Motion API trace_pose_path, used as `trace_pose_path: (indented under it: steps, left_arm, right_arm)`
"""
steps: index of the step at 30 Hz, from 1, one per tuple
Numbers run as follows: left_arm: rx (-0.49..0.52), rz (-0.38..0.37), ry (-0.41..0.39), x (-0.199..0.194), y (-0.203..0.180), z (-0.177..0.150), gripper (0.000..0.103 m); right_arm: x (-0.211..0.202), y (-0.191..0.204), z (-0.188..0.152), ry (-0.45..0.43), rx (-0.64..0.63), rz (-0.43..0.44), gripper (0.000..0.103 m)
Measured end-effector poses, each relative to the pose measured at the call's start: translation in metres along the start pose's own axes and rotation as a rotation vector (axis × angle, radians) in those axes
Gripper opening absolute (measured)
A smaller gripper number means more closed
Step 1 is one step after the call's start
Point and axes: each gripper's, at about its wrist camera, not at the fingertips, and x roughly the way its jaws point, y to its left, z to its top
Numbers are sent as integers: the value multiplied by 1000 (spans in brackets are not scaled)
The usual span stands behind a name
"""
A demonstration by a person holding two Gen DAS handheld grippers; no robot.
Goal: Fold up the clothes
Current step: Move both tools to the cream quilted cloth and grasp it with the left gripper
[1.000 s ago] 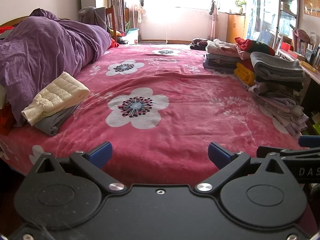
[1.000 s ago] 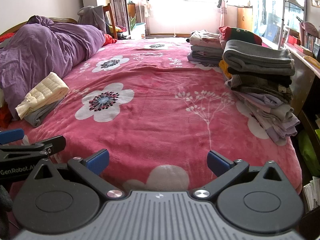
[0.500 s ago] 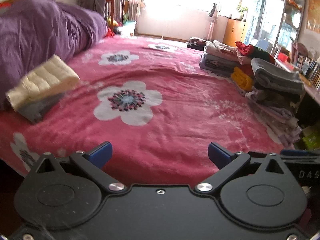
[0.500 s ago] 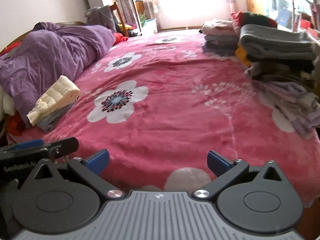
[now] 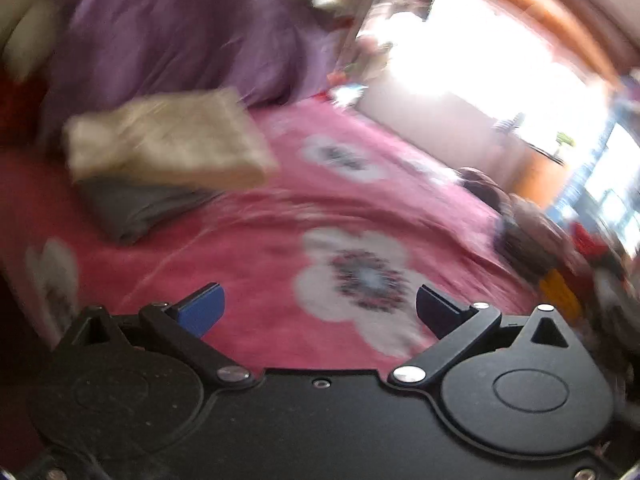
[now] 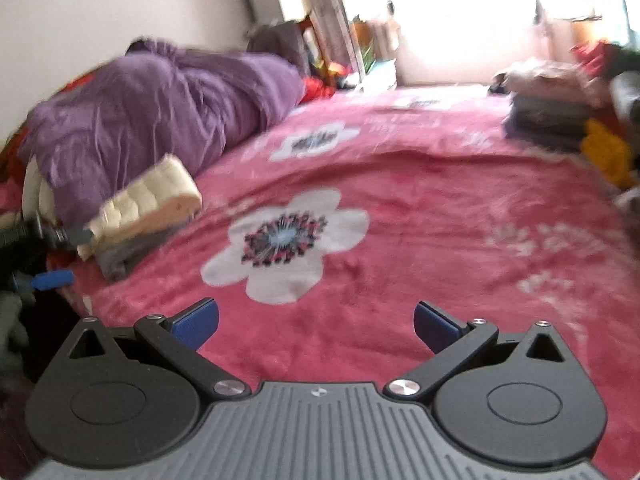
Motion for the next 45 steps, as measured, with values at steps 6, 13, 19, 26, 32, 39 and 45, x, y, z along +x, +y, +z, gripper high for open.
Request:
trace_pose_path:
  steps: [6,13,19,26,32,39,45]
  left_arm:
    - [-103,119,-84,24,53,20,102]
    - [-222,258,-183,53,114,44,96]
    - [-226,351,-234,76,147,55,71]
    - [-150,387,-238,83,157,62,46]
    - [-100,386,-243,103,163,73,5]
    - [-25,312,-320,73,127,83,0]
    - [-53,358,-288,85,135,77,87]
  right_arm:
    - [57,-52,-24,120,233,174,103]
    - [58,-41,-28,8,88,41,103]
    - [61,-36,-31,-21,27,-47,103]
    - [69,-34,-40,4,15,-72,103]
    - [78,-34,-48,26,2,-95,103]
    - [83,-52,-44,30,58,-52,103]
    - [73,-62,-41,33,122,-7,103]
